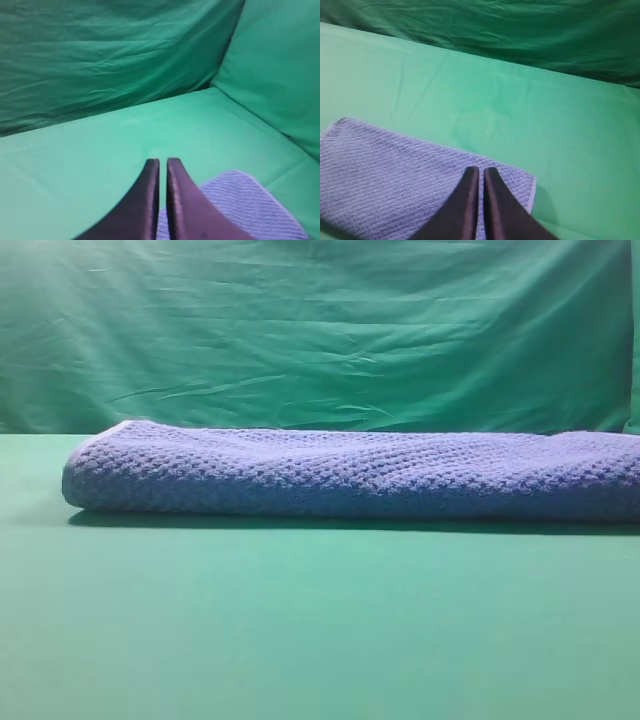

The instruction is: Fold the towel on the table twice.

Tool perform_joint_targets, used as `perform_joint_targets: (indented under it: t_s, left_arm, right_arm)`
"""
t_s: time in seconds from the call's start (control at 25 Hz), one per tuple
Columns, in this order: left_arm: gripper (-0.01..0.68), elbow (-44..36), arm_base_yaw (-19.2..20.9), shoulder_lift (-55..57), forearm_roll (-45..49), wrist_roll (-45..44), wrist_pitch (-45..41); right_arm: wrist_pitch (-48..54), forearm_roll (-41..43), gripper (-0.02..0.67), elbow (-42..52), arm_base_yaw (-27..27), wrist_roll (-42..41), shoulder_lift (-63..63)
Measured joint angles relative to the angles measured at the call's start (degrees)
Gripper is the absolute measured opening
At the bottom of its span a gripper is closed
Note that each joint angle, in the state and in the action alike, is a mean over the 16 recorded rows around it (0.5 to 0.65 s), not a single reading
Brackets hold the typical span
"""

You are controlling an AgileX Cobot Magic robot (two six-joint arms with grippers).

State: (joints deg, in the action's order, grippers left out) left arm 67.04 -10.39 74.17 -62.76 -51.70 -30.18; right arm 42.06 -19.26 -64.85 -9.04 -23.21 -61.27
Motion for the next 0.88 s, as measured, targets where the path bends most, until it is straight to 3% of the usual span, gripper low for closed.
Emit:
perform_joint_targets:
  t_s: [0.16,0.44,0.88]
  left_arm:
    - [0.006,0.0,0.0,-5.6,9.4,11.4,-5.0]
    - [0.0,-1.6,0.0,-16.2,24.5,28.4,-12.0]
    - [0.0,-11.0,0.0,-35.2,37.2,37.1,-16.3]
  right_arm:
    - [4.7,0.0,0.002,0.0,0.0,1.6,5.8]
    - [11.0,0.3,0.0,0.0,-0.1,4.4,13.6]
    - [14.2,0.7,0.0,4.2,-0.9,6.4,24.4]
